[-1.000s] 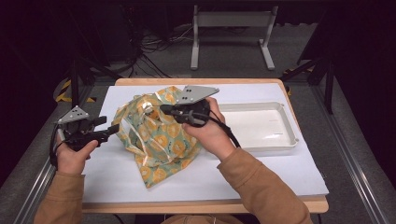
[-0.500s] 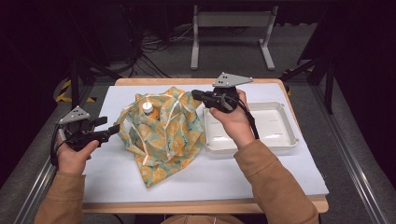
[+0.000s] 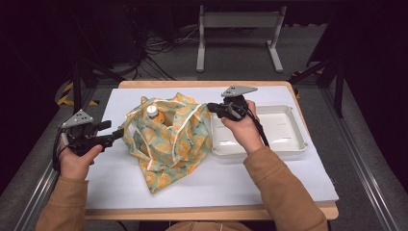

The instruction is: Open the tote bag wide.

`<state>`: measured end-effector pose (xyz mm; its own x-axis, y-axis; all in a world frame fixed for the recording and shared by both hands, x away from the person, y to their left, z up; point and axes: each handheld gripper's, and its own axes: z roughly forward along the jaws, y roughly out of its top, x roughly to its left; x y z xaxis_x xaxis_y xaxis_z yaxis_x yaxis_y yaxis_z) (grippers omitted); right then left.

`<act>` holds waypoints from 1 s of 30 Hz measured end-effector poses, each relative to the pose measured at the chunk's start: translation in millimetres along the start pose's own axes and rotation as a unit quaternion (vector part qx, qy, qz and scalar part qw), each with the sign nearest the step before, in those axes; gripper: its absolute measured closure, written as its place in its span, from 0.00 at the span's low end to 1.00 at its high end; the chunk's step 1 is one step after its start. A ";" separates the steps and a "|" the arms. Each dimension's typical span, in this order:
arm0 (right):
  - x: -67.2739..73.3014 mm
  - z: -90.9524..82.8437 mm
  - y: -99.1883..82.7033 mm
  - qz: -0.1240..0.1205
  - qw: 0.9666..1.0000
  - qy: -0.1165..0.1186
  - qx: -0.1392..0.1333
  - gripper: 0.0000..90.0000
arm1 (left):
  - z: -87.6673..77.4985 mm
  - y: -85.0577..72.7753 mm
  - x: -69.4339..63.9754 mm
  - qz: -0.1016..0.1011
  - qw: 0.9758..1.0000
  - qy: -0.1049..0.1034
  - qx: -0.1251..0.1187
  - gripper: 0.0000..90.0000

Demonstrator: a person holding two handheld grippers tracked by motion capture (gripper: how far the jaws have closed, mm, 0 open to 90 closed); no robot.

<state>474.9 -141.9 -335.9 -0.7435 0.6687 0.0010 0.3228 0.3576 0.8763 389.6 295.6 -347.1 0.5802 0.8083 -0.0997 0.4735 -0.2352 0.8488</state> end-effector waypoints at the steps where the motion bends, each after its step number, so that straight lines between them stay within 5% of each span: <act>1: -0.3 1.8 -2.3 0.001 1.000 -0.002 0.009 0.97 | 0.0 0.0 -0.2 0.001 1.000 0.000 0.000 0.39; 6: -0.1 4.8 -7.6 0.007 1.000 0.001 0.023 0.91 | 0.3 -0.2 -0.8 0.000 1.000 -0.002 0.000 0.39; 10: 9.8 -2.2 -3.1 -0.015 1.000 0.005 0.020 0.73 | 1.4 0.0 -2.3 0.002 1.000 -0.005 0.004 0.39; 12: 15.8 -10.1 1.2 -0.023 1.000 0.006 0.007 0.60 | 2.2 0.1 -3.2 0.002 1.000 -0.008 0.004 0.39; 16: 22.7 -21.4 6.7 -0.019 1.000 0.008 -0.021 0.52 | 3.9 0.3 -6.9 0.004 1.000 -0.016 0.007 0.39; 23: 48.1 -35.9 18.5 -0.032 0.996 0.052 -0.069 0.44 | 10.4 -0.1 -15.3 0.007 0.999 -0.028 0.015 0.39; 30: 80.6 -22.4 34.5 -0.031 0.990 0.107 -0.087 0.42 | 21.2 -0.2 -23.0 0.015 0.999 -0.037 0.024 0.39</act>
<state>413.0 -90.2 -294.8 -0.8719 0.4886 0.0315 0.1816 0.2628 0.9476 390.2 265.7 -356.1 0.6416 0.7586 -0.1137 0.4848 -0.2861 0.8265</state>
